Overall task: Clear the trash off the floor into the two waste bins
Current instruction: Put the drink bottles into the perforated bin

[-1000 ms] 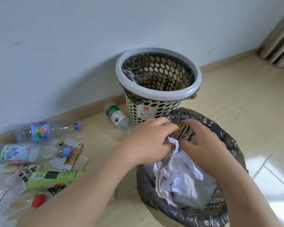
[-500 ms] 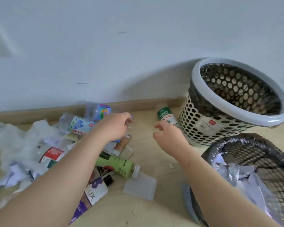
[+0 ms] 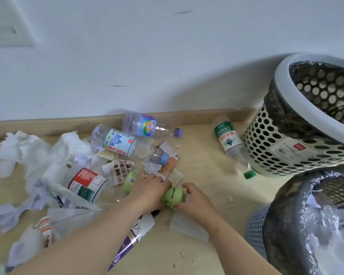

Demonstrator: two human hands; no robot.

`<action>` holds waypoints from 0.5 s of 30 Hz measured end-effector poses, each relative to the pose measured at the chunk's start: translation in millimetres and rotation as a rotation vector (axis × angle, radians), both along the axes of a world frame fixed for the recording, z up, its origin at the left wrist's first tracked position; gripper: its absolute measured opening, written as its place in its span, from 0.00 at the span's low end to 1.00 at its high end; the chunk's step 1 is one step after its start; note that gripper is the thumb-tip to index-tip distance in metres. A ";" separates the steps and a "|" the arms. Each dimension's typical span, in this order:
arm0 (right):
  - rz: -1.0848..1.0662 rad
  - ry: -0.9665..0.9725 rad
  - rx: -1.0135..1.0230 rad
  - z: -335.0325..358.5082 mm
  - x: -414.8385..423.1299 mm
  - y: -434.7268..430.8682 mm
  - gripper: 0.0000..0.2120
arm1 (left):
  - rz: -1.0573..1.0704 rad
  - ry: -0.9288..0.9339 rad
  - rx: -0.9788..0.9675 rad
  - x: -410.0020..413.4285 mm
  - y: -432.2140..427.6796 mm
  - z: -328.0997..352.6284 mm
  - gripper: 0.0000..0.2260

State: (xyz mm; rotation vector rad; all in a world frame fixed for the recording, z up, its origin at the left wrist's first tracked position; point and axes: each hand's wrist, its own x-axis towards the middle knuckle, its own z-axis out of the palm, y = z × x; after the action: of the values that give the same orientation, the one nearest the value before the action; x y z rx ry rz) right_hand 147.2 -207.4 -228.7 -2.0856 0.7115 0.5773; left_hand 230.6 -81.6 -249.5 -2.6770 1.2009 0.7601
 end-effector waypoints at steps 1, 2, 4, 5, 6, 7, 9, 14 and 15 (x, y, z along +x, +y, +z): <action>-0.025 -0.028 0.050 -1.6 -1.9 -1.4 0.25 | 0.007 0.002 -0.022 0.0 -0.6 -1.1 0.23; -0.087 -0.057 0.110 -1.2 -3.2 -3.7 0.23 | 0.018 0.010 -0.049 0.7 -0.7 -1.4 0.23; -0.281 -0.101 0.248 3.5 -2.3 -10.2 0.19 | 0.071 0.051 -0.156 2.8 -0.3 2.3 0.24; -0.374 -0.119 0.314 7.3 -0.8 -13.8 0.15 | 0.116 0.095 -0.218 4.0 -1.6 6.5 0.26; -0.437 -0.141 0.356 12.1 1.1 -16.8 0.12 | 0.160 0.142 -0.274 5.4 -3.6 12.0 0.29; -0.470 -0.174 0.371 15.6 3.5 -18.9 0.10 | 0.189 0.172 -0.314 7.3 -6.3 17.8 0.31; -0.490 -0.260 0.347 22.4 8.6 -21.0 0.08 | 0.191 0.169 -0.330 12.8 -11.7 29.7 0.30; -0.676 -0.353 0.330 31.9 18.9 -22.5 0.07 | 0.271 0.096 -0.363 41.5 -12.8 45.9 0.18; -0.709 -0.355 0.312 32.4 19.5 -24.7 0.08 | 0.317 0.048 -0.369 47.0 -11.8 44.0 0.17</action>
State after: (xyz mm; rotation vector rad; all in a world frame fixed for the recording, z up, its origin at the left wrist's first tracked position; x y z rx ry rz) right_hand 166.7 -232.0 -196.4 -1.4536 0.9996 -0.0792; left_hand 277.6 -93.4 -205.5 -3.2246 1.0231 0.7009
